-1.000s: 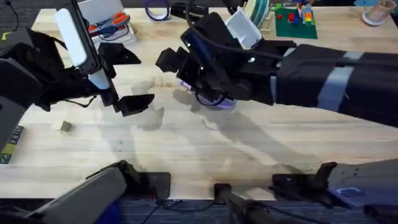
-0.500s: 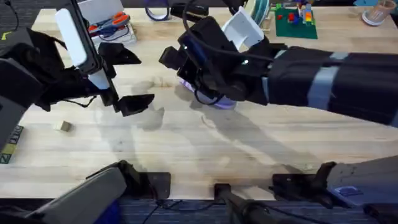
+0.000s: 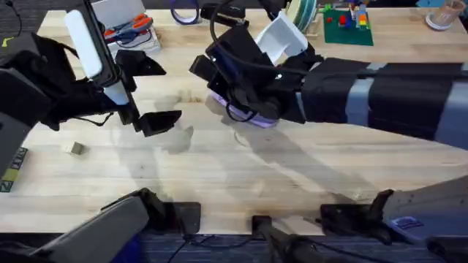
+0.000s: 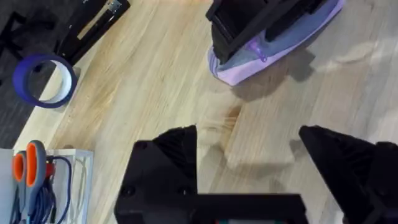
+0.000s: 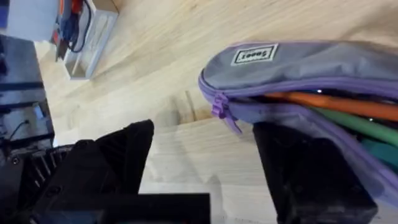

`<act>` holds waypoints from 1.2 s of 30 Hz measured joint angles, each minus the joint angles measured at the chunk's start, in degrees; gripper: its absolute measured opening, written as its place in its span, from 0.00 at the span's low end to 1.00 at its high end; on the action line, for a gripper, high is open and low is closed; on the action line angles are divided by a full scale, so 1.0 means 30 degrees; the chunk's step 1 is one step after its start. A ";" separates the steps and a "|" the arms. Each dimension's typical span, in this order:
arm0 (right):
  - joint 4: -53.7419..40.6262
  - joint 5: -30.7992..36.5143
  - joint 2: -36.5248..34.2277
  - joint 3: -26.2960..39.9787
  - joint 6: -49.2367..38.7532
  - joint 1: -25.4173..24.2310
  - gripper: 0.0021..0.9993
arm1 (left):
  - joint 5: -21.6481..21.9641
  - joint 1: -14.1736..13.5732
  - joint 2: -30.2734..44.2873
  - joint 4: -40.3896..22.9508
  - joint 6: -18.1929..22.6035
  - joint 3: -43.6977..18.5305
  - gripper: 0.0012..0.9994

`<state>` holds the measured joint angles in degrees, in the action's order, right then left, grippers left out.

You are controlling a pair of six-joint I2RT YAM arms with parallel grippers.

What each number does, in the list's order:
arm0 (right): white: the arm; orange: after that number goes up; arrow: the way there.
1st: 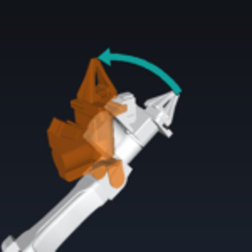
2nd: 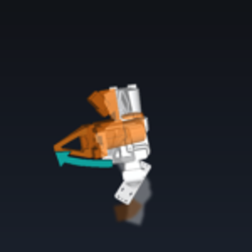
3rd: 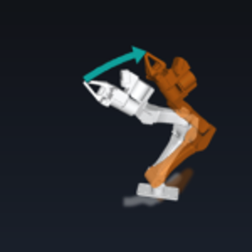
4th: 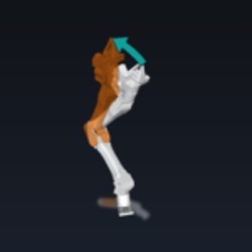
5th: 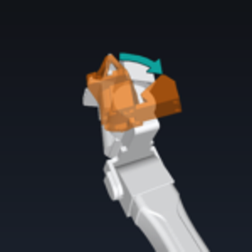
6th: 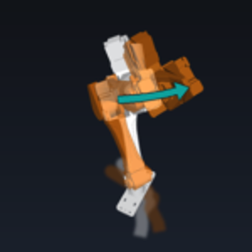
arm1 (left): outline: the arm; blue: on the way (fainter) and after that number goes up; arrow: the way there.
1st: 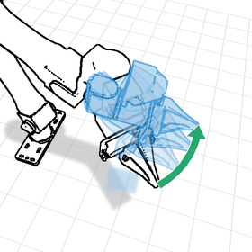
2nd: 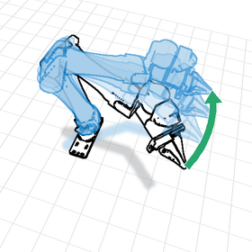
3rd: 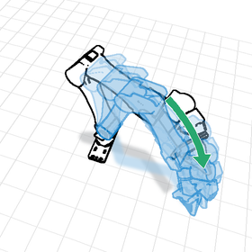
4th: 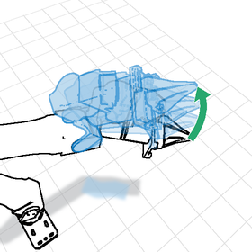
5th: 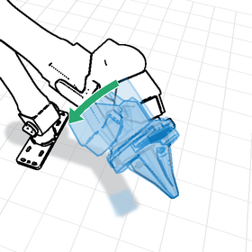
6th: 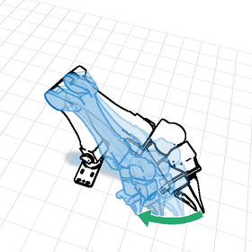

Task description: Unzip the bag, pick up the pens from the table one at a time and place them inside, then zip the bag closed.

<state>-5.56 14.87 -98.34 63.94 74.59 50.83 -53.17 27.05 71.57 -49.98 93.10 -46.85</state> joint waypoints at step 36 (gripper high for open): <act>-0.0249 0.0826 -0.0759 0.0000 -0.0008 -0.0291 0.12 | 0.0000 0.0000 0.0000 0.0000 0.0007 0.0000 0.99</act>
<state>-6.31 17.34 -100.62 63.94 74.56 49.95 -53.17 27.05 71.57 -49.98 93.12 -46.85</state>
